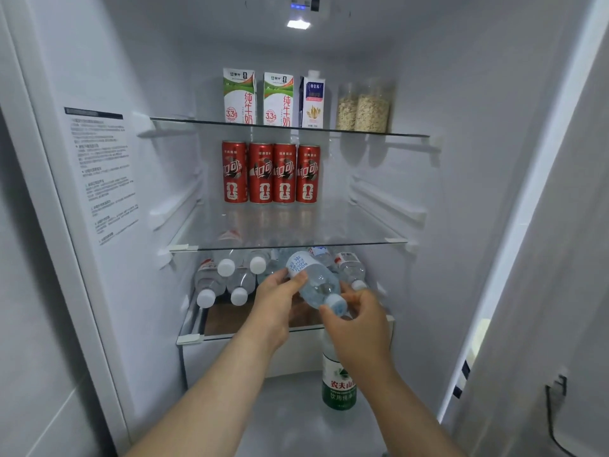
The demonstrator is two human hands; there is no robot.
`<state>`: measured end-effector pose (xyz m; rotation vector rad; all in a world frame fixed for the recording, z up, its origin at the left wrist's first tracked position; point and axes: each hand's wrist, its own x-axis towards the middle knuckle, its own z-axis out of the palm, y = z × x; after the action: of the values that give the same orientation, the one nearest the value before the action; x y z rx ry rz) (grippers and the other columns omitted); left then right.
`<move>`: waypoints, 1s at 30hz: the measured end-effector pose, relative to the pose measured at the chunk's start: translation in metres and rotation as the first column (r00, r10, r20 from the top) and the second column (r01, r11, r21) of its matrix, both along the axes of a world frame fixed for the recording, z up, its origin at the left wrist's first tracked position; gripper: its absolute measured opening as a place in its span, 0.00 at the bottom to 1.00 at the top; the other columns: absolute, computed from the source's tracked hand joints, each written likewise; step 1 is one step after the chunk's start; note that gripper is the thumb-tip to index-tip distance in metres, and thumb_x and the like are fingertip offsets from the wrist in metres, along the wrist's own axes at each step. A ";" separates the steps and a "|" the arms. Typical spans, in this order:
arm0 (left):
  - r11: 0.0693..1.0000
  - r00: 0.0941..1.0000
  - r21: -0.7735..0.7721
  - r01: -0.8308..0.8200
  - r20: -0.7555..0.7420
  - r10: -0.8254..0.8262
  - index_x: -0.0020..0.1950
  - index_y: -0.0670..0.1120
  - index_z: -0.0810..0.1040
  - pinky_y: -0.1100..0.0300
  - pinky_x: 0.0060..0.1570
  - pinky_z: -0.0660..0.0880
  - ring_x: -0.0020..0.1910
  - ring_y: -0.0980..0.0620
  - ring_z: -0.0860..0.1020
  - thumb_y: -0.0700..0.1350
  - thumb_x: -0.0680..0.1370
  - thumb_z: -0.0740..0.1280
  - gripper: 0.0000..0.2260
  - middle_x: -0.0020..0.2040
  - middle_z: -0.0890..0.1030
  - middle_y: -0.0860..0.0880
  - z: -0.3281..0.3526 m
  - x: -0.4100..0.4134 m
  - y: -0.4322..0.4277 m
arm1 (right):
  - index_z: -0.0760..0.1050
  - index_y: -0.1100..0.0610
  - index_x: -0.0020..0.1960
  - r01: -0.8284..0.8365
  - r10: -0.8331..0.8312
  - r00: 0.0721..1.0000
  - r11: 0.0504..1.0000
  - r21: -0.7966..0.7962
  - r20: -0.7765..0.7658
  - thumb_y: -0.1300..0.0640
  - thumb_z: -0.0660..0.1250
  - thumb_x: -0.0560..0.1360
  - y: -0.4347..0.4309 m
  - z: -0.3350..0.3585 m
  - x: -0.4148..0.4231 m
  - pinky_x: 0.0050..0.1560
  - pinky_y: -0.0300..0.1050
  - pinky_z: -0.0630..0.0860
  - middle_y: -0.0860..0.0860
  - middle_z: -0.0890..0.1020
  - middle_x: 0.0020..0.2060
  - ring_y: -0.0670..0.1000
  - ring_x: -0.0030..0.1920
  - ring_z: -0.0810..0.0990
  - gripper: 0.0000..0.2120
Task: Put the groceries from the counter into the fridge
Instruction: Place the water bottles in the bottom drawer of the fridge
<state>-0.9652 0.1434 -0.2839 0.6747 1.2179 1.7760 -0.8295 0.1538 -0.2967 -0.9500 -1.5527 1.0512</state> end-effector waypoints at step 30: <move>0.859 -0.100 0.121 -0.498 -0.992 0.082 0.54 0.56 0.79 0.51 0.58 0.71 0.56 0.50 0.77 0.52 0.73 0.67 0.10 0.54 0.82 0.55 -0.016 -0.107 0.017 | 0.72 0.49 0.63 -0.427 0.220 0.666 0.896 0.122 0.713 0.55 0.74 0.71 0.082 0.041 -0.076 0.46 0.37 0.70 0.44 0.76 0.54 0.47 0.52 0.75 0.22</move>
<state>-1.0727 0.1600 -0.3000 1.8177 2.8081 1.0618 -0.9058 0.2356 -0.2558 -0.9223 -2.5075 0.6914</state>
